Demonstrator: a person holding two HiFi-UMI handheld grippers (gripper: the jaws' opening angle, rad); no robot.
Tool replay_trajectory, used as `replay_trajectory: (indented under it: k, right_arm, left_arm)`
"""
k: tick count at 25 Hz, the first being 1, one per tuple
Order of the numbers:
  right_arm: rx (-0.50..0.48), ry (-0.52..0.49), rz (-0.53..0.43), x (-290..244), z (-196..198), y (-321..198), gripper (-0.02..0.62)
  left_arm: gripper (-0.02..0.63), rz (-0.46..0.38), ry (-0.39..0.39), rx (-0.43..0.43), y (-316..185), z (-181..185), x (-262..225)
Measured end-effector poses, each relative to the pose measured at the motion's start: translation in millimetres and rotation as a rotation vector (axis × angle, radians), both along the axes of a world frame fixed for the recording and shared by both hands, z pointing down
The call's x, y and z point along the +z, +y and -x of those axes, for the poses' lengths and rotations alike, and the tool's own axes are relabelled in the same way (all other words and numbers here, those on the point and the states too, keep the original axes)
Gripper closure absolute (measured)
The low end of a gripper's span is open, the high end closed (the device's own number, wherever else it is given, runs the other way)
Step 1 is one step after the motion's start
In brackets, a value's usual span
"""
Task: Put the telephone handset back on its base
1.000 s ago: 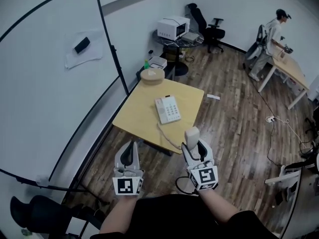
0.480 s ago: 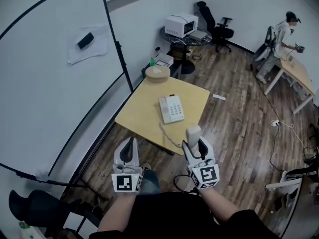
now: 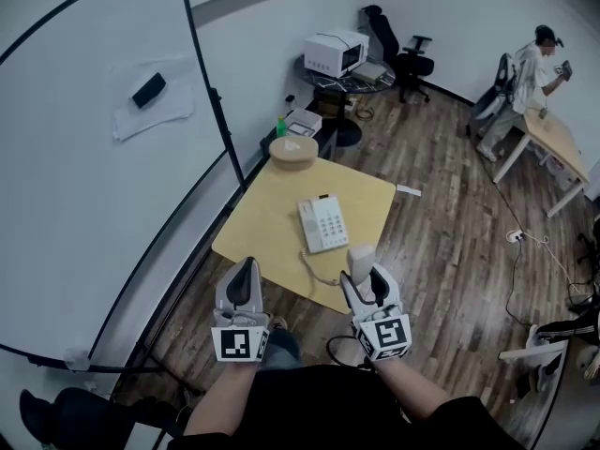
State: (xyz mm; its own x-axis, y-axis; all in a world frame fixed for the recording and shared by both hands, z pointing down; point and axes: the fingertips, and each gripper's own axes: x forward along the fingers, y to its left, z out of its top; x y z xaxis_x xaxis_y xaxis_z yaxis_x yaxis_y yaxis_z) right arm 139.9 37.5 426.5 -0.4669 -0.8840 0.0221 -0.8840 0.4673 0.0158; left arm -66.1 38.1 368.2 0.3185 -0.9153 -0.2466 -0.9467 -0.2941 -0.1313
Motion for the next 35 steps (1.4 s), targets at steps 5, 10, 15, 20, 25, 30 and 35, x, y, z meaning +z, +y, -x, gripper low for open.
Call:
replay_trajectory:
  k: [5,10,15,20,25,30,35]
  right_arm:
    - [0.015,0.004,0.025,7,17,-43,0.365]
    - [0.032,0.020,0.059,14,31,-78,0.365]
    - [0.059,0.053,0.096,21,40,-107,0.365]
    - [0.095,0.077,0.122,28,49,-131,0.365]
    - [0.151,0.109,0.145,37,57,-156,0.365]
    - [0.178,0.121,0.136,38,68,-176,0.365]
    - [0.161,0.131,0.164,49,75,-186,0.365]
  left_arm:
    - [0.606,0.012,0.010,0.028,-54,12,4]
    - [0.606,0.026,0.026,0.052,-111,29,7]
    - [0.606,0.052,0.044,0.101,-163,36,9]
    - [0.606,0.053,0.060,0.151,-208,44,11]
    - [0.606,0.046,0.071,0.190,-244,53,18]
    - [0.606,0.056,0.083,0.221,-267,58,27]
    - [0.606,0.083,0.074,0.229,-276,59,36]
